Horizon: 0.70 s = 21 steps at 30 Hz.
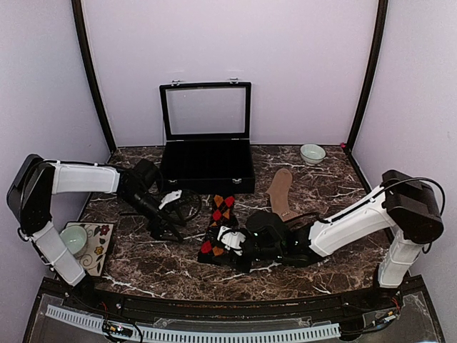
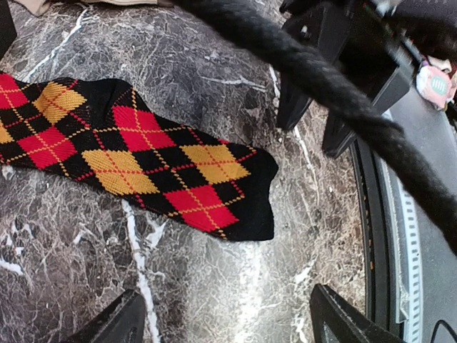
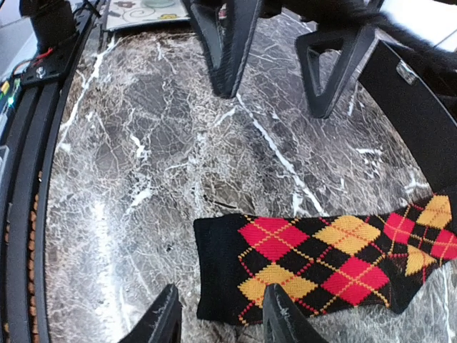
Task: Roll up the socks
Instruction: Place the sock at the center of the board.
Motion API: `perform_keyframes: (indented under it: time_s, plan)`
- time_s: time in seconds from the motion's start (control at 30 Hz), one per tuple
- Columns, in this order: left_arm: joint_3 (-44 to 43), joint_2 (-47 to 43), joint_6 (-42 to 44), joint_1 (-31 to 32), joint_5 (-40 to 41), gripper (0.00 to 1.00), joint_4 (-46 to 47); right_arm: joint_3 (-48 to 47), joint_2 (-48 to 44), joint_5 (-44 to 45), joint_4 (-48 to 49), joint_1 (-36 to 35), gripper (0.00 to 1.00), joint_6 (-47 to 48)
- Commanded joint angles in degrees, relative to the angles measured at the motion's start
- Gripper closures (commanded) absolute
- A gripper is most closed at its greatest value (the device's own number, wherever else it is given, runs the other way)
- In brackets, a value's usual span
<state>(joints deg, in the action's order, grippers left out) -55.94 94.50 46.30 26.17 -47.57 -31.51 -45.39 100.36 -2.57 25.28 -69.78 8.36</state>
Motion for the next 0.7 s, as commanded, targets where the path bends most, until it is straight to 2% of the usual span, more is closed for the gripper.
perform_keyframes:
  time_s: [0.0, 0.33, 0.67]
  plan:
    - [-0.9, -1.0, -1.2, -2.4, -3.8, 0.16, -3.7, -2.5, 3.6, -0.8, 0.6, -0.6, 0.63, 7.0]
    - [0.2, -3.3, 0.2, -3.5, 0.0, 0.15, -4.6, -2.7, 9.0, -1.8, 3.1, -0.6, 0.70, 6.7]
    - [1.9, -5.0, 4.1, -2.8, 2.0, 0.13, -4.6, -1.6, 10.9, -1.0, 4.8, -0.6, 0.86, 3.4]
